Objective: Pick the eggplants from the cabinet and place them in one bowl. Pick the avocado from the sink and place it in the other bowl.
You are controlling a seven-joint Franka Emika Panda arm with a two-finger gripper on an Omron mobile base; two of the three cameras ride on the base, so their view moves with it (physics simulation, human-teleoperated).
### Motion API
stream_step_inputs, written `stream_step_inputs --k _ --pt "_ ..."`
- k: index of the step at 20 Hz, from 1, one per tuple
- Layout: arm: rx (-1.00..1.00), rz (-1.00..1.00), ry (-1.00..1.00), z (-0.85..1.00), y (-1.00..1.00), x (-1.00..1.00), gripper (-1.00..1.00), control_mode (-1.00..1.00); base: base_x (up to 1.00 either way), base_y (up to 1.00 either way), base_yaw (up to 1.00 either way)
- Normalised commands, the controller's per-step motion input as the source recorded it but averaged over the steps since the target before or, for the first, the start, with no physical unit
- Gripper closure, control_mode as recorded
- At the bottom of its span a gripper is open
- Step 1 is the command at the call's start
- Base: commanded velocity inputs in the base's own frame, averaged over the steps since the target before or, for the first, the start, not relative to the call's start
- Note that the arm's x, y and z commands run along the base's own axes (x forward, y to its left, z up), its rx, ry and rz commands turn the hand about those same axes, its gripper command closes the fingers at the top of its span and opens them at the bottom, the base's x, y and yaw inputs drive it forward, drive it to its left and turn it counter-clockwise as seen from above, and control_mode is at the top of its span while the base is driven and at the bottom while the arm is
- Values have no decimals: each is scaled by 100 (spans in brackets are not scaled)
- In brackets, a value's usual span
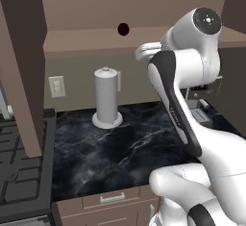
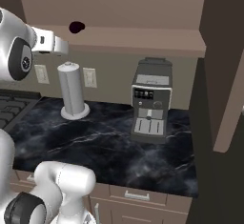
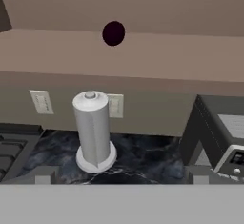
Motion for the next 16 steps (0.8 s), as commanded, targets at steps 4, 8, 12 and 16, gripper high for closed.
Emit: stream_step_inputs --k 4,8,12,16 --pt "0 0 0 2 4 45 -100 -100 0 0 0" --pt "0 0 0 1 2 62 -100 -100 0 0 0" --pt "0 0 0 2 5 60 -100 -100 0 0 0" --pt "0 0 0 7 18 46 -100 -100 0 0 0"
